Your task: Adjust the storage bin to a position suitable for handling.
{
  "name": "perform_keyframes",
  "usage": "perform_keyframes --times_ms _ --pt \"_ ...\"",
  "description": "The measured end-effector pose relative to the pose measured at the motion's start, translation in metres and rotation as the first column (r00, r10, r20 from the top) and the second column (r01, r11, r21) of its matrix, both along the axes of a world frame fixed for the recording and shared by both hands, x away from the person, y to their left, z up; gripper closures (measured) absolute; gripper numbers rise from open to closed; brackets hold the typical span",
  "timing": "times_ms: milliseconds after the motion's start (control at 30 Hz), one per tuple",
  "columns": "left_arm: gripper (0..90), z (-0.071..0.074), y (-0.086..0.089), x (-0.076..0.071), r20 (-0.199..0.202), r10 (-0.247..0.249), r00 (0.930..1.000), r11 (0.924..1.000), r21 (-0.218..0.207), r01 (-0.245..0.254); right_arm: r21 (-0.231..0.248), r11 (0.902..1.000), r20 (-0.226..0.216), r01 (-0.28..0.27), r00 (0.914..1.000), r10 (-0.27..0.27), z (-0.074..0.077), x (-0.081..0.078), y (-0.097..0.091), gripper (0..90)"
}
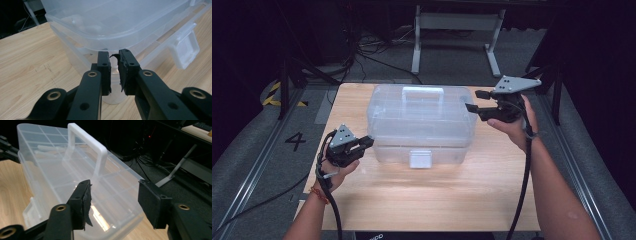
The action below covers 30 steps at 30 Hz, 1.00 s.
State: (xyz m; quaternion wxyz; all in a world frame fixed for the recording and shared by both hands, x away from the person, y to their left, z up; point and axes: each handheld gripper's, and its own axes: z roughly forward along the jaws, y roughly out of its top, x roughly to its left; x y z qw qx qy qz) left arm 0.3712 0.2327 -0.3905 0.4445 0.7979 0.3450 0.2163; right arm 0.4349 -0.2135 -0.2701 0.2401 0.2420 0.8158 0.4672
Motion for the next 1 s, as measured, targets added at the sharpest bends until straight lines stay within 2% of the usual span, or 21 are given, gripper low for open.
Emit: perform_keyframes --times_ms 267,467,533,700,800,1000 --pt "80.5 0.009 -0.002 0.000 0.010 0.009 0.9999 0.9999 0.013 -0.009 0.020 0.9995 0.016 0.024 0.9996 -0.024 -0.021 -0.030 -0.021 32.5" --pt "80.5 0.013 -0.002 0.001 0.017 0.011 0.9998 0.9998 0.019 -0.012 0.033 0.9991 0.016 0.027 0.9995 -0.028 -0.041 -0.044 -0.030 30.3" --pt "80.5 0.016 -0.001 0.001 0.021 0.010 0.9997 0.9997 0.022 -0.010 0.038 0.9990 0.003 0.024 0.9997 -0.024 -0.048 -0.047 -0.032 32.2" --pt "80.5 0.019 0.000 0.001 0.025 0.010 0.9996 0.9997 0.022 -0.011 0.020 0.9998 -0.036 -0.004 0.9994 0.004 -0.068 -0.047 -0.033 33.2" --pt "80.5 0.020 -0.001 0.002 0.025 0.011 0.9996 0.9997 0.023 -0.012 0.000 1.0000 -0.053 -0.005 0.9986 0.005 -0.080 -0.044 -0.029 33.1" --pt "80.2 0.023 -0.001 0.003 0.024 0.009 0.9997 0.9995 0.031 -0.009 -0.001 1.0000 -0.069 0.002 0.9976 -0.002 -0.095 -0.033 -0.024 35.3"
